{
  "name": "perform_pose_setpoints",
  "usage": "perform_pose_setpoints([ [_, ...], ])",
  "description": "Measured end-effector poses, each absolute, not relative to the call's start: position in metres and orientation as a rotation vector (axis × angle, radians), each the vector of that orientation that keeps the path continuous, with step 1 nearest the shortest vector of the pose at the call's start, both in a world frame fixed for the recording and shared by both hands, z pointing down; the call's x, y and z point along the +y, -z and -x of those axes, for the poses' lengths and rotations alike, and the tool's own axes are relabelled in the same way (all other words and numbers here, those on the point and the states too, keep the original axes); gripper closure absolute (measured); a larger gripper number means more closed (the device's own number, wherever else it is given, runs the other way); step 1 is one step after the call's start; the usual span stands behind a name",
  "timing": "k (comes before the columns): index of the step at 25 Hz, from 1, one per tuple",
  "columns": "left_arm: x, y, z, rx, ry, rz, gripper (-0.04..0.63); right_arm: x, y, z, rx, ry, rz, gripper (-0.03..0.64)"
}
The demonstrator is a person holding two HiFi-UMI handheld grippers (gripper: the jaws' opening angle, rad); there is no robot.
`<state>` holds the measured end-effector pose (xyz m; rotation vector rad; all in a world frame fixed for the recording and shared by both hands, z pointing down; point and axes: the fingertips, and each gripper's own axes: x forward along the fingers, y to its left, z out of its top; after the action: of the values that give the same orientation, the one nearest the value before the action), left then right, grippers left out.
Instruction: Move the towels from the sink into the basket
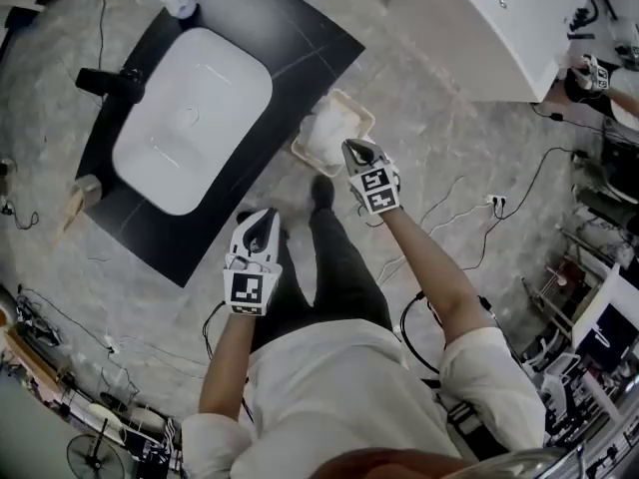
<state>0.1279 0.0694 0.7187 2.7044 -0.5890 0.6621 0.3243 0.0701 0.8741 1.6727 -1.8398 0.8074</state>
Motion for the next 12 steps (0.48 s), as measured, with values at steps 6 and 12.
perform_pose_setpoints([
  [6,0.055,-0.625,-0.103,-0.648,-0.598,-2.717,0.583,0.069,-0.719,-0.281,-1.992,-0.685,-1.669,0.621],
  [12,0.045,-0.539,-0.086,-0.698,-0.509,-2.738,0.583,0.067,-0.586,-0.246,-2.16,-0.561,-1.69,0.621],
])
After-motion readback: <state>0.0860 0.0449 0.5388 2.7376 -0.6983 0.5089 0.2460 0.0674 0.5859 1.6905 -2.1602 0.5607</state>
